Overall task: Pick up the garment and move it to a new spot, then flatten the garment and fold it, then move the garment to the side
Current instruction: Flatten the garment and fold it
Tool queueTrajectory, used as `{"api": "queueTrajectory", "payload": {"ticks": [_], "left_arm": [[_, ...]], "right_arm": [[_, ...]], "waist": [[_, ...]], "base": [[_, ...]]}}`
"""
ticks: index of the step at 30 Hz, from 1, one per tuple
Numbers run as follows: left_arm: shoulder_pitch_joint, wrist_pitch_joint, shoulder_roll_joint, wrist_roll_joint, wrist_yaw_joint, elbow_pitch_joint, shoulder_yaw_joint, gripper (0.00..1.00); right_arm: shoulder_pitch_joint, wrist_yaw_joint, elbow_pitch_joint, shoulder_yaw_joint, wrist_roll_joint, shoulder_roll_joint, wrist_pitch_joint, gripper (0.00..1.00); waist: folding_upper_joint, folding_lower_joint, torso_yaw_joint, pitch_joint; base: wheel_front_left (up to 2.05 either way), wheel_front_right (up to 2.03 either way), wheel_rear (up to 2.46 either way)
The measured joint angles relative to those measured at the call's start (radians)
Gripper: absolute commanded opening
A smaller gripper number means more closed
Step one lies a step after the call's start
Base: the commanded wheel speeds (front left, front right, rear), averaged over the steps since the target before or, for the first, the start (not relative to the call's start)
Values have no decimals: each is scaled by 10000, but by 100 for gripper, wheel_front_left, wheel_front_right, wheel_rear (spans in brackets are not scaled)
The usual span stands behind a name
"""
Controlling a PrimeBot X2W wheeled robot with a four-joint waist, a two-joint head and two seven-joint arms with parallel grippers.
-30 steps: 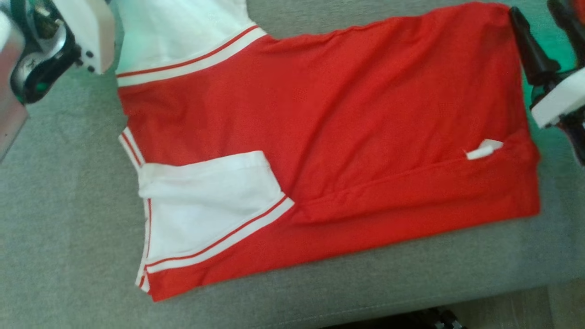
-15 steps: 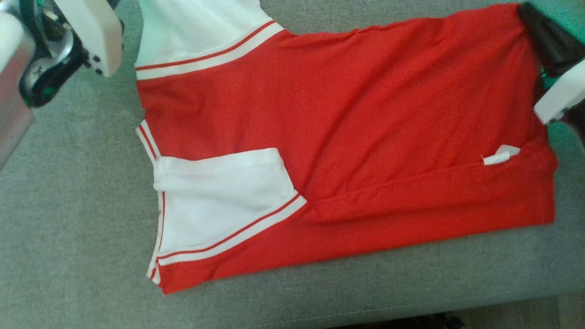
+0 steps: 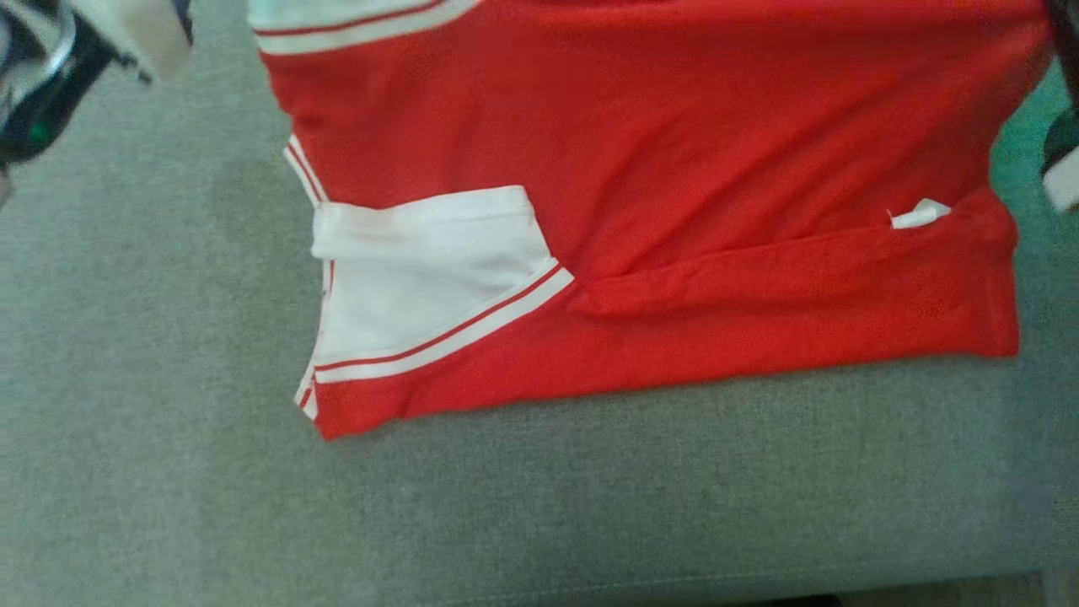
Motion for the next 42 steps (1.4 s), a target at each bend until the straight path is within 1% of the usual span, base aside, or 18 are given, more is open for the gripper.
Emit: {"api": "queueTrajectory", "payload": {"ticks": [4,6,10,14,16,19,23,24,25,26,27,28,31,34,37,39,42], "left_arm": [[848,0,708,-295,8,-872,-259,0],[1540,2,1116,-403,163,-1384,-506,0],[3026,-217,1818,-479,857,-2500,-884,0],[4206,-568,2293,-545,1620,-3607,-1235,0],[4682,-715,2366,-516,2015,-4004,-1427,0],[5307,-941,2383,-380,2451,-4360,-1540,0],[5877,-1158,2349,-332,2847,-4535,-1678,0],[6128,-1306,2249,-176,3074,-4567,-1751,0],[6254,-1400,2142,-169,3172,-4550,-1755,0],[6380,-1515,2015,-171,3191,-4498,-1756,1],[6479,-1659,1845,-169,3275,-4406,-1756,42],[6479,-1659,1845,-169,3275,-4406,-1756,100],[6752,-2151,1356,-167,3689,-4063,-1728,100],[7160,-2656,752,19,4485,-3626,-1271,100],[7848,-2757,-56,318,5218,-3375,-368,100],[8519,-2769,-663,963,5674,-3409,510,100],[9633,-2771,-1475,1941,5919,-3471,1530,100]], "right_arm": [[1116,2,-284,-107,73,-157,-94,0],[1804,2,-408,-267,79,-268,-115,0],[3053,2,-729,-746,54,-339,-205,0],[4254,2,-1114,-1515,-198,-305,-215,0],[4770,2,-1273,-1914,-374,-222,-211,0],[5433,2,-1569,-2523,-629,-19,-184,0],[6147,2,-1981,-3106,-1104,460,38,0],[6423,2,-2163,-3367,-1323,746,127,0],[6525,0,-2238,-3486,-1392,907,176,0],[6581,2,-2291,-3557,-1459,1064,251,6],[6636,2,-2314,-3628,-1570,1191,253,30],[6636,2,-2314,-3628,-1570,1191,253,100],[6705,2,-2144,-4232,-2107,1776,105,100],[6749,2,-2077,-4815,-2489,2491,-447,100],[7055,2,-2073,-5321,-2997,3235,-1110,100],[7409,2,-2033,-5682,-3191,3783,-1438,100],[7702,0,-1733,-6015,-3411,4397,-1542,100]], "waist": [[0,0,168,-349],[0,-1,269,-524],[0,-1,494,-868],[1,-3,678,-1112],[0,-2,763,-1158],[1,-2,840,-1162],[1,-1,848,-1156],[0,-1,827,-1148],[1,0,815,-1143],[0,-1,806,-1139],[0,0,801,-1143],[0,0,801,-1143],[0,1,780,-1242],[0,1,760,-1449],[0,0,753,-1746],[0,0,760,-1978],[0,-1,812,-2320]], "base": [[0,0,0],[0,0,0],[0,0,0],[0,0,0],[0,0,0],[0,0,0],[0,0,0],[0,0,0],[0,0,0],[0,0,0],[0,0,0],[0,0,0],[0,0,0],[0,0,0],[0,0,0],[0,0,0],[0,0,0]]}}
